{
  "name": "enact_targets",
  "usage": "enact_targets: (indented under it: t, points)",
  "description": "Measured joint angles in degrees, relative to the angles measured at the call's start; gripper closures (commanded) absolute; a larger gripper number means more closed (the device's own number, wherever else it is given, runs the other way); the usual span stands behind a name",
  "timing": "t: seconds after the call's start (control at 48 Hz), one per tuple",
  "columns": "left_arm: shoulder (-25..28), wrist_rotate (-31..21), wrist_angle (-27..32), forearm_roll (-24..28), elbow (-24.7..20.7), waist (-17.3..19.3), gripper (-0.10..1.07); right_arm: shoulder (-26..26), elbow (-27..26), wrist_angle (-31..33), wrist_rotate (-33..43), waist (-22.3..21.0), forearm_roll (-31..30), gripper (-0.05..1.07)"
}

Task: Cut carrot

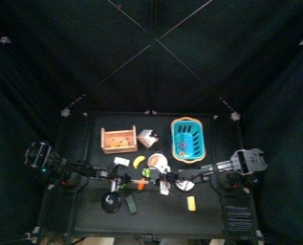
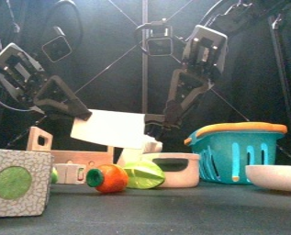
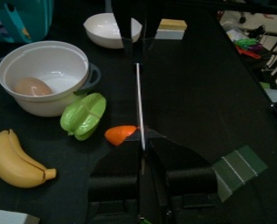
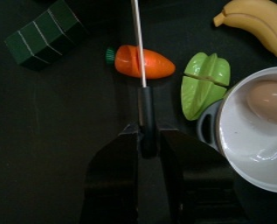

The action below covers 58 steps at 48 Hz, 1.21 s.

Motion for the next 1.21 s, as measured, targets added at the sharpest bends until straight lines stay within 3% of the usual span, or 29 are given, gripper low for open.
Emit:
enact_targets:
  t: [0.25, 1.208]
  points:
    - [3.34, 0.00, 0.00, -0.70, -0.88, -1.23, 0.53, 1.41, -0.09, 0.00, 0.00, 0.00, 0.09, 0.58]
    - [5.98, 0.00, -0.18, -1.93, -1.58, -1.93, 0.53, 2.55, -0.62, 0.18, 0.00, 0.00, -0.70, 0.58]
